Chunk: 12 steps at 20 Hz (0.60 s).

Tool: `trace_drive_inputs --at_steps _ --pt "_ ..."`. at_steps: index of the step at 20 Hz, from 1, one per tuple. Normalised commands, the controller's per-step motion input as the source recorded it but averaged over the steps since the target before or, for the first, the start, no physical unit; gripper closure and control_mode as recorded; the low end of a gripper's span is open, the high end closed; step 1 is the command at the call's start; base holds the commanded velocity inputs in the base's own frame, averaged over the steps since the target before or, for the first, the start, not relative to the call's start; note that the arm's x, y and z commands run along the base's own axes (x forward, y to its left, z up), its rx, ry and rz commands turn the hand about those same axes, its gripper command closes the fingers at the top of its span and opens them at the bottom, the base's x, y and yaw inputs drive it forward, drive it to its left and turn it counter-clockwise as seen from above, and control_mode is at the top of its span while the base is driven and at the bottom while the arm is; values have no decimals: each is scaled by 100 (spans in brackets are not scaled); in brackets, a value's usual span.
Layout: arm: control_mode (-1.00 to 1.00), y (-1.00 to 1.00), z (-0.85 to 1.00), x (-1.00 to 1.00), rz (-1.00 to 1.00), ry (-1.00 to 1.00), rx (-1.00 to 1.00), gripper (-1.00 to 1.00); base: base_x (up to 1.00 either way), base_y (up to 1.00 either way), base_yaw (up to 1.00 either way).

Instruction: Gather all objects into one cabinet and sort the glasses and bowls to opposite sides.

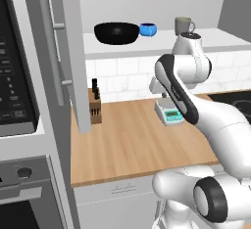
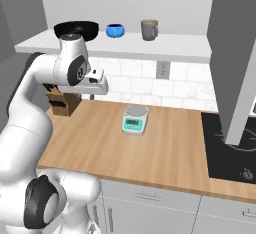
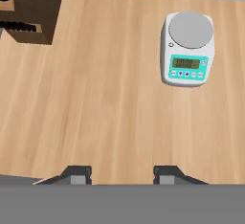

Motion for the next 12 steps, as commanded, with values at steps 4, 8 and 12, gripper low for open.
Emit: trace_drive_inputs --at_steps 4,8,12 --pt "-100 0 5 -30 0 -8 0 -100 0 0 0" --pt "-100 -1 32 -79 -4 -10 0 -100 0 0 0" --pt "-100 -4 40 -100 -14 -9 1 -100 0 0 0"
